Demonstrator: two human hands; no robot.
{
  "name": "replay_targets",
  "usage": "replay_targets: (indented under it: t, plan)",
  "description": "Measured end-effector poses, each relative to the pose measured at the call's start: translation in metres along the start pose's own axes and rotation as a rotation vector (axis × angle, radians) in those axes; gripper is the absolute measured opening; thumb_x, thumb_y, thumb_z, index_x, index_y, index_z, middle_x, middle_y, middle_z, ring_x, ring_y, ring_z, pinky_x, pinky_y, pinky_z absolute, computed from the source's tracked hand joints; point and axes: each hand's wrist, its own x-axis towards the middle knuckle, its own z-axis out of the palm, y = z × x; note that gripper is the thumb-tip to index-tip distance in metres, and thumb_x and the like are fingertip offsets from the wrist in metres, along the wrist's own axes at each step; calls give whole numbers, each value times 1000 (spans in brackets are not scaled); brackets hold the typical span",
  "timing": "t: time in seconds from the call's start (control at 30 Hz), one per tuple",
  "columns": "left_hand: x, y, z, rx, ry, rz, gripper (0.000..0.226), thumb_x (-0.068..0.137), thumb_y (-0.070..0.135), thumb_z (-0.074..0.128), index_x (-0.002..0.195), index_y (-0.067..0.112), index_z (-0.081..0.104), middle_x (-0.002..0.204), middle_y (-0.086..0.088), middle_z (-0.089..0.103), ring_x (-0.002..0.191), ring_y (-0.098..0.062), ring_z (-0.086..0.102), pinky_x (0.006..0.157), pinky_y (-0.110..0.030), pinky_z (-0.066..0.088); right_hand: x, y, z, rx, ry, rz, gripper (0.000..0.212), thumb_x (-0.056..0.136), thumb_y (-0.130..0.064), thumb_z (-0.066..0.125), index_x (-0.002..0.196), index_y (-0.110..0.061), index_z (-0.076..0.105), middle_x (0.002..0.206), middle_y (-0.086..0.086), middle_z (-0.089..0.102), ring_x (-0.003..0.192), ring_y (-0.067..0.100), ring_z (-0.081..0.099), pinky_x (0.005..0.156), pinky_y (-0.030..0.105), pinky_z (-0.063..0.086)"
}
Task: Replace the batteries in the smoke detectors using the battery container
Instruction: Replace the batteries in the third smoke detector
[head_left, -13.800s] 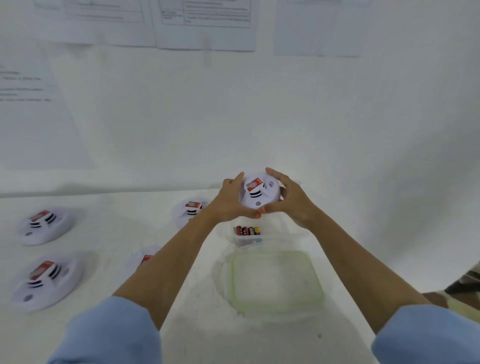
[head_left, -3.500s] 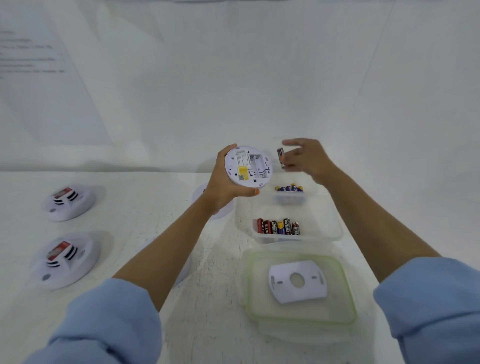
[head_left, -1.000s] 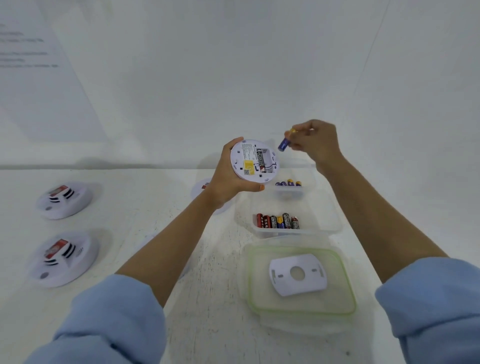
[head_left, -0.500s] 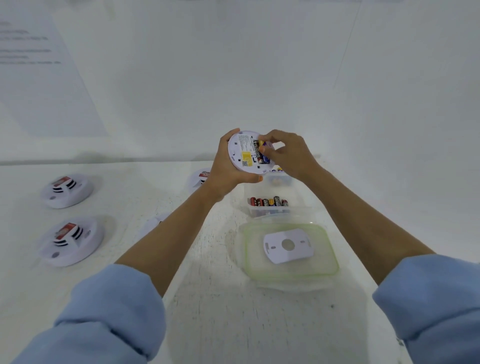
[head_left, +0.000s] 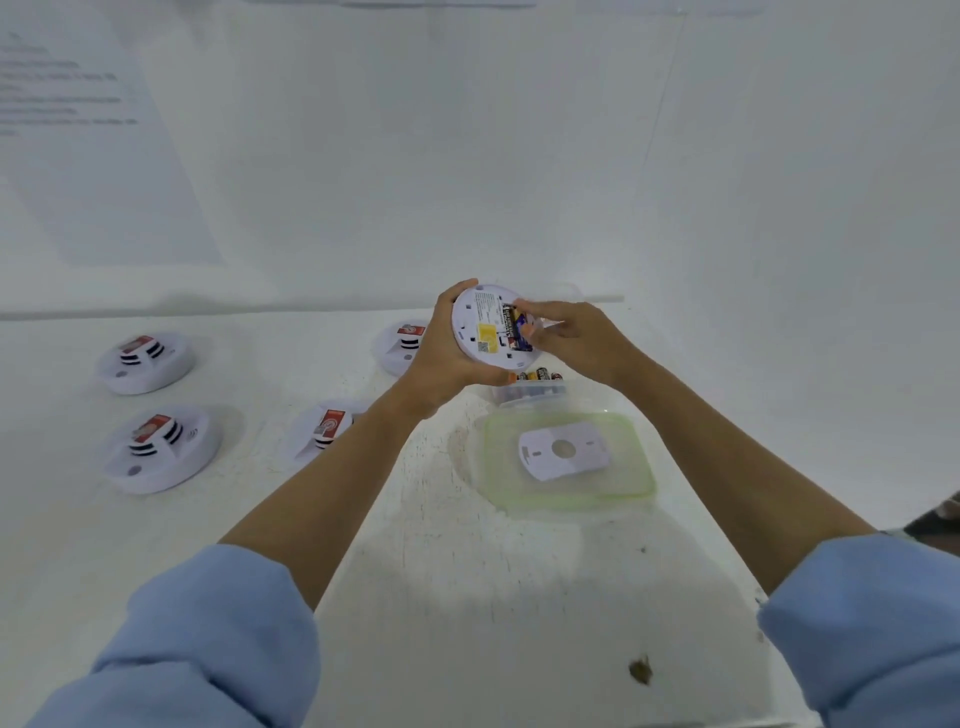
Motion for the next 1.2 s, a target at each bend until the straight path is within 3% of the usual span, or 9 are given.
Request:
replay_targets:
  t: [0.1, 0.23, 0.3, 0.37, 0.47, 0.67, 0.97, 1.13, 1.2]
  plan:
    - [-17, 2, -1, 27, -29, -8, 106, 49, -10, 83, 136, 12, 27, 127, -1, 43, 114, -9, 49, 80, -19, 53, -18, 2, -9, 109, -51, 12, 52, 81, -4, 67, 128, -14, 48, 114, 4, 59, 98, 18, 60, 89, 30, 50]
    - [-43, 5, 4, 56, -19, -47, 103, 45, 1, 82, 132, 19, 30, 124, 8, 43, 114, -5, 48, 85, -20, 52, -40, 8, -18, -9, -142, 56, 50, 70, 8, 72, 113, -9, 54, 95, 1, 58, 89, 19, 54, 74, 17, 48]
    - [-55, 7, 7, 61, -20, -56, 101, 45, 1, 81, 132, 17, 31, 121, 12, 43, 112, -2, 49, 84, -20, 52, -51, 14, -17, -229, -305, 108, 48, 70, 5, 73, 113, -8, 57, 100, 2, 55, 92, 17, 50, 70, 12, 45]
    - [-64, 10, 8, 59, -20, -64, 101, 46, 1, 80, 132, 18, 30, 121, 12, 44, 112, -2, 49, 83, -18, 51, -59, 22, -12, -434, -418, 144, 53, 71, -4, 74, 120, -11, 54, 110, -1, 49, 102, 16, 47, 81, 19, 42]
    - [-74, 13, 10, 49, -22, -75, 101, 48, -1, 79, 133, 17, 27, 122, 9, 44, 113, -4, 49, 82, -16, 51, -65, 26, -5, -579, -478, 153, 67, 73, -13, 74, 132, -13, 43, 123, -1, 42, 115, 16, 42, 94, 24, 35]
    - [-82, 13, 10, 44, -10, -86, 106, 49, -1, 80, 139, 11, 24, 133, -6, 41, 120, -15, 46, 85, -21, 52, -60, 23, -2, -714, -510, 96, 71, 71, -21, 77, 133, -9, 44, 128, 6, 44, 116, 21, 42, 93, 25, 35]
    - [-70, 13, 4, 79, 20, -71, 100, 55, -20, 76, 137, 7, 26, 119, 17, 41, 112, -3, 47, 88, -21, 51, -51, 12, -23, -708, -429, 56, 60, 65, -24, 81, 118, -14, 55, 115, 1, 51, 98, 15, 46, 81, 23, 37]
    - [-46, 13, 2, 59, 23, -34, 103, 54, -18, 79, 138, 8, 26, 122, 6, 44, 112, -6, 48, 80, -15, 51, -32, -18, -62, -488, -140, -42, 52, 63, -23, 83, 109, -19, 59, 111, -1, 57, 94, 13, 49, 69, 16, 38]
    - [-34, 14, 6, 63, -11, -16, 108, 47, -1, 86, 135, 15, 28, 127, 3, 43, 115, -7, 49, 83, -19, 52, -24, -33, -54, -446, -114, -110, 54, 62, -21, 83, 110, -18, 58, 109, -3, 55, 94, 12, 47, 70, 15, 37]
